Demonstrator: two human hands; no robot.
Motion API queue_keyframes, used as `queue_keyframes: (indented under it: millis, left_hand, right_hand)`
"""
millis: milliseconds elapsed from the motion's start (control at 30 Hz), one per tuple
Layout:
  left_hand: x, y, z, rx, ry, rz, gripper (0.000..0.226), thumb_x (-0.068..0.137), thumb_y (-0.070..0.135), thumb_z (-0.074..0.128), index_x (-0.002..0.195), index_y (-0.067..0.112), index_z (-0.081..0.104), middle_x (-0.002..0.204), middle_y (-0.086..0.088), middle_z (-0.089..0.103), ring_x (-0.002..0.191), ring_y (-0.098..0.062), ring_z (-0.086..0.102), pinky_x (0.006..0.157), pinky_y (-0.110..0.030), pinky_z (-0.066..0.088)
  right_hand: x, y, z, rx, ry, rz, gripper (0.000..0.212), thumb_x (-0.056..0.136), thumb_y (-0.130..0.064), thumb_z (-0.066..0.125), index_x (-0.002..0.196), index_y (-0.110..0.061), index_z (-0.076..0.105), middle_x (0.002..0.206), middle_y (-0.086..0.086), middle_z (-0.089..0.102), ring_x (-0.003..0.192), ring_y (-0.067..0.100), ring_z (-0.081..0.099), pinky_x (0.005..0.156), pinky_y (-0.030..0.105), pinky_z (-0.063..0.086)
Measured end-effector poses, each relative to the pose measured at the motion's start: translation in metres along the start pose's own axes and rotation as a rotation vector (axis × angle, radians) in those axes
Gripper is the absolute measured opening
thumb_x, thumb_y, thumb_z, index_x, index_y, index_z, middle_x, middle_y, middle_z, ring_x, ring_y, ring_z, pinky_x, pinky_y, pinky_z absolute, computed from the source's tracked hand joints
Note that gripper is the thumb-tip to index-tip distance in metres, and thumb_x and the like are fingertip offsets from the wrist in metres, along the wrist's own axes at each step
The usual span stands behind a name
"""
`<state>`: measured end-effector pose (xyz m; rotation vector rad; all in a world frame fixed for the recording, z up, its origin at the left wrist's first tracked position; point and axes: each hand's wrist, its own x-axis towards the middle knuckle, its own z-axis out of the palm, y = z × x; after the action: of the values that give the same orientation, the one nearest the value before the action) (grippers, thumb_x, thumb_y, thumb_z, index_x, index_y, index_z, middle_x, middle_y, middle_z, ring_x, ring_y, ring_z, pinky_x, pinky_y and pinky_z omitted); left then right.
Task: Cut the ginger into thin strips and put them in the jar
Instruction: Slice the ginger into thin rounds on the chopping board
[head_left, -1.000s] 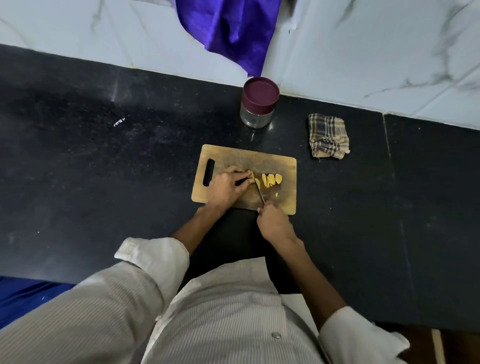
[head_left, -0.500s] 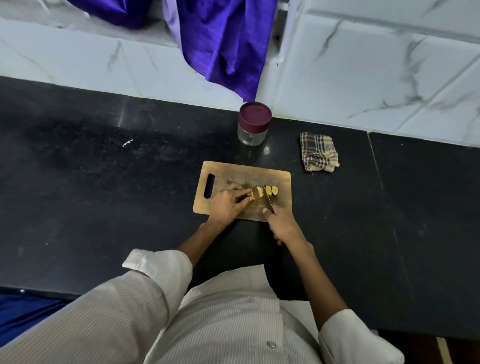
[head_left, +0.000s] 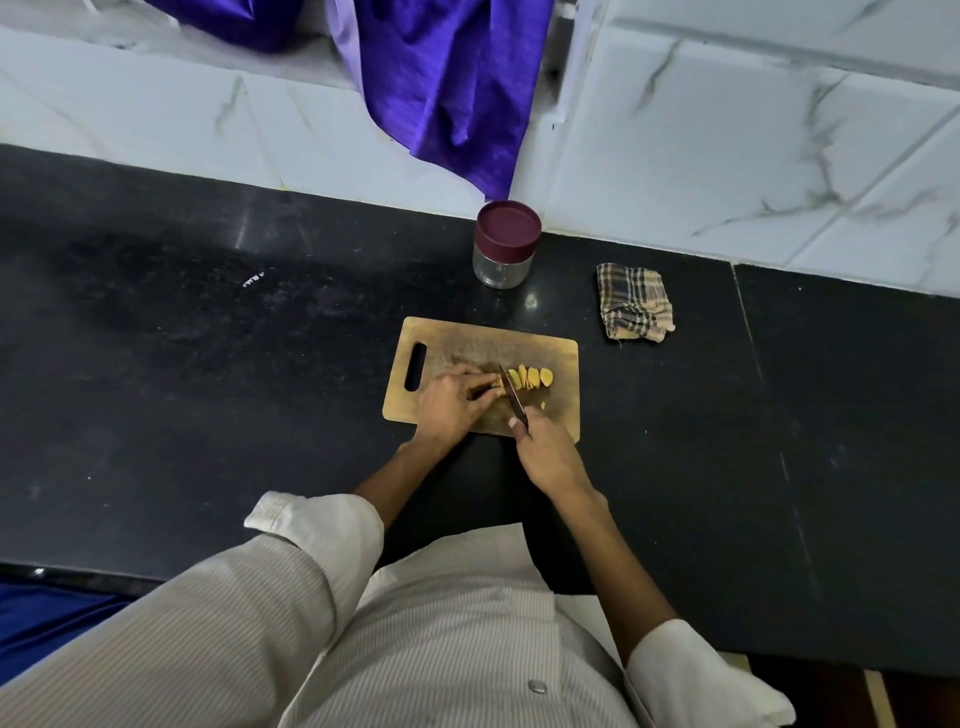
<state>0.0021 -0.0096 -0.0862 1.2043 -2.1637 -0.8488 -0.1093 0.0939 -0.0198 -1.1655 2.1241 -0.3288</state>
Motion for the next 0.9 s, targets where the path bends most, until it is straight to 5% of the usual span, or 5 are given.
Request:
queue_keyframes:
  millis: [900]
  left_hand:
    - [-0.004, 0.003, 0.002, -0.004, -0.015, -0.027, 0.029, 0.087, 0.029, 0.068, 0.113, 0.015, 0.071, 0.105, 0.002, 0.066, 0.081, -0.015, 0.062, 0.067, -0.037, 0.053]
  right_hand:
    - [-0.003, -0.010, 0.016, -0.155, 0.099, 0.001, 0.025, 0.107, -0.025, 0.036, 0.120, -0.008, 0.047, 0.108, 0.017, 0.065, 0.104, 0.034, 0.061, 0.079, 0.044, 0.047]
